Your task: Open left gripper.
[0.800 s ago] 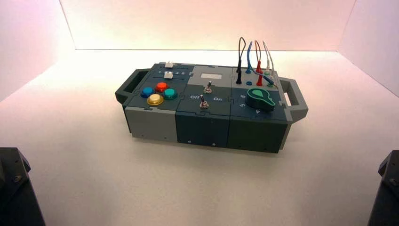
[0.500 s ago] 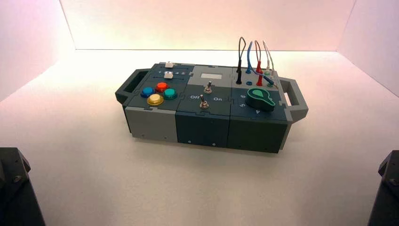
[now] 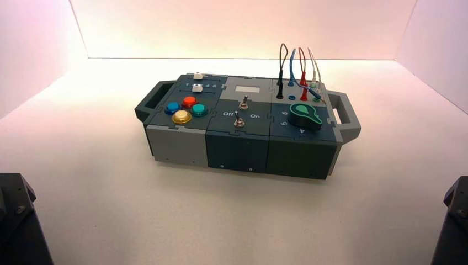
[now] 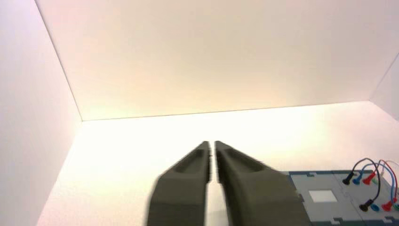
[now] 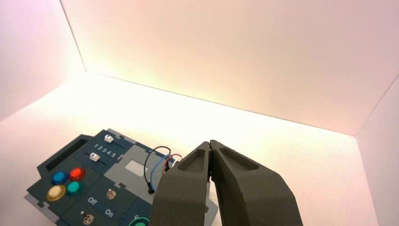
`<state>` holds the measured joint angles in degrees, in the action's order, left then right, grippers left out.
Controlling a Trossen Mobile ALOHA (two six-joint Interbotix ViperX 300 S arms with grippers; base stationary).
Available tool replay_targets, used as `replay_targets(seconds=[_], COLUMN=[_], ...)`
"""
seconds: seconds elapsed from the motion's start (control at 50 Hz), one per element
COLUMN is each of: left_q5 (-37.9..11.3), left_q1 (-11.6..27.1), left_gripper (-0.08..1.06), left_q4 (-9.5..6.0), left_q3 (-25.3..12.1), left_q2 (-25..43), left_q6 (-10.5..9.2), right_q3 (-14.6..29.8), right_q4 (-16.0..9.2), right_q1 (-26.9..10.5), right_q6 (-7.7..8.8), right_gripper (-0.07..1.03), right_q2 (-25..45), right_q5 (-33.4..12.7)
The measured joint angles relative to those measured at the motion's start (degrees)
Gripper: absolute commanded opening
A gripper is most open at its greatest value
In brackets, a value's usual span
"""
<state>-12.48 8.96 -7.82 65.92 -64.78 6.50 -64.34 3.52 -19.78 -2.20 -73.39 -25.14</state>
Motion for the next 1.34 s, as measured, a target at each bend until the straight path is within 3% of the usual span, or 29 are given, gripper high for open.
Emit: replay_targets(seconds=[0.1,0.72,1.34], left_q5=[0.4,0.1,-0.7], left_q1=[0.0,0.0,0.0], left_gripper=[1.03,1.02,1.02], left_q4=[0.09,0.09,0.09], left_q3=[0.0,0.0,-0.2], left_q2=[0.1,0.4,4.0], left_q6=[0.35,0.79,2.64], right_q3=[0.0,0.0,0.0], right_q4=[0.0,0.0,-0.8], right_q1=[0.0,0.0,0.0], right_q6=[0.00,0.00,-0.09], right_gripper=[-0.03,-0.03,-0.03], right_q2=[0.7,1.9,2.6], right_q5=[0.0,0.0,-0.3])
